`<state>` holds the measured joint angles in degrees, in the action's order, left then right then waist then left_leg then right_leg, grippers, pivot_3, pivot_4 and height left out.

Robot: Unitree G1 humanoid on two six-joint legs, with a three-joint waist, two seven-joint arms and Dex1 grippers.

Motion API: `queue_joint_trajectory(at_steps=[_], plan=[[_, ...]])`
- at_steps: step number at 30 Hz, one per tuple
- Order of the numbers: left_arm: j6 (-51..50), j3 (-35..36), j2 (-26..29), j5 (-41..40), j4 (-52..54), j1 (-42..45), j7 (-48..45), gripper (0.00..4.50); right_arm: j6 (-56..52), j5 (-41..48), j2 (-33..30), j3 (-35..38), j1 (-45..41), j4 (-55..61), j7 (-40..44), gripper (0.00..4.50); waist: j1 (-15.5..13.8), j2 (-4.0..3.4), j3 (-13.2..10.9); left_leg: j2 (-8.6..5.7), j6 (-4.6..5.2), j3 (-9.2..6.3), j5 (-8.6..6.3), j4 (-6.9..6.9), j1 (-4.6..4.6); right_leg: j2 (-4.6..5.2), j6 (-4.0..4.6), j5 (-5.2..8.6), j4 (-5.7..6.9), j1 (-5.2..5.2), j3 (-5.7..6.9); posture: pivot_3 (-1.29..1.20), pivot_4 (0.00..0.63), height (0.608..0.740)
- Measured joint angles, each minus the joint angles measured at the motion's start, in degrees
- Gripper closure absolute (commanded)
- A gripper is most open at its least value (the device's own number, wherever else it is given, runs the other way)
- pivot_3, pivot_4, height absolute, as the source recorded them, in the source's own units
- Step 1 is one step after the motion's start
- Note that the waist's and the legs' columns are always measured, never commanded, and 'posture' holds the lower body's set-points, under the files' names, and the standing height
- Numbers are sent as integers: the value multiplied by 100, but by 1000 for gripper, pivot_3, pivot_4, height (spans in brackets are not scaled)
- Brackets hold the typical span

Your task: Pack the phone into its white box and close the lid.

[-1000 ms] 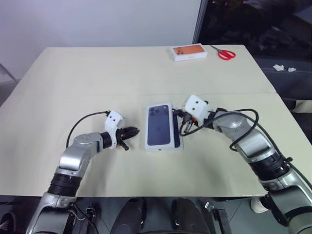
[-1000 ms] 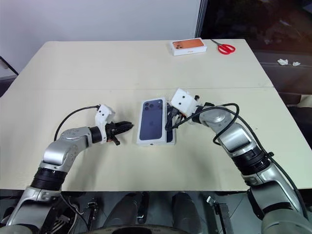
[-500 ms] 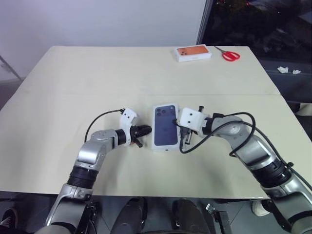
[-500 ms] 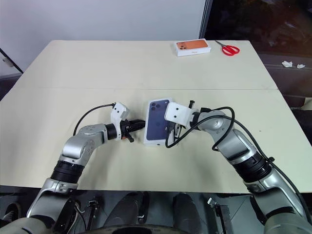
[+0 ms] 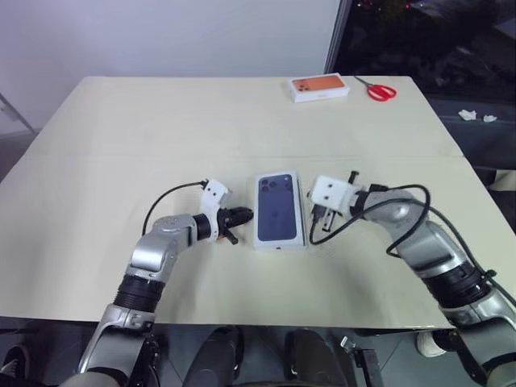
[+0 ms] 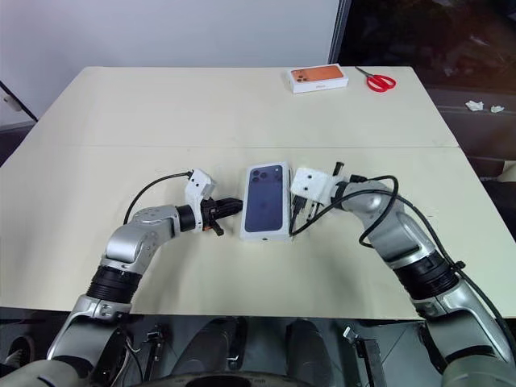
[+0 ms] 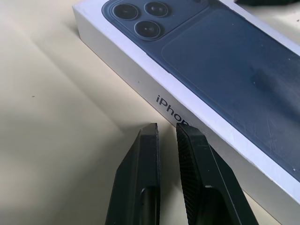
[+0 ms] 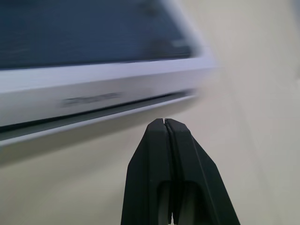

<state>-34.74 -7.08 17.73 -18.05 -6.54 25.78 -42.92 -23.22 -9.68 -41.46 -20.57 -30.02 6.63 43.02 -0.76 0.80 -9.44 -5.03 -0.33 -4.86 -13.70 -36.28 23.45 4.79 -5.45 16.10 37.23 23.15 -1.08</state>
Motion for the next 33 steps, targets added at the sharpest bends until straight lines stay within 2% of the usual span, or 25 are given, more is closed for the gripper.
queue_joint_trajectory(at_steps=[7, 15, 23, 33], plan=[[-354, 0, -93, -5, 135, 99, 84, 3808, -213, -58, 211, 29, -4, 100, 149, 4461, 12, 2, -1, 2, -7, -1, 4, 0, 0, -3, 0, 0, 1, 2, 0, 0, 150, 740], [-855, 58, -216, -147, 588, 91, 220, 3808, -216, -252, 171, 86, -6, 82, 225, 4461, 12, 3, -2, 2, -14, 0, 8, 0, 1, -3, 0, 0, 2, 4, 0, 0, 150, 740], [-882, 212, -239, -269, 677, 91, 273, 3808, -207, -353, 191, 89, -6, 82, 299, 4461, 17, 3, -2, 3, -20, 1, 11, 0, 1, -5, 0, 0, 2, 4, 0, 0, 150, 740], [-842, 26, -180, -193, 696, -40, 307, 3808, -180, -387, 201, 99, 9, 82, 366, 4461, 17, 3, -2, 3, -21, 1, 12, 0, 1, -5, 0, 0, 2, 5, -2, 0, 150, 740]])
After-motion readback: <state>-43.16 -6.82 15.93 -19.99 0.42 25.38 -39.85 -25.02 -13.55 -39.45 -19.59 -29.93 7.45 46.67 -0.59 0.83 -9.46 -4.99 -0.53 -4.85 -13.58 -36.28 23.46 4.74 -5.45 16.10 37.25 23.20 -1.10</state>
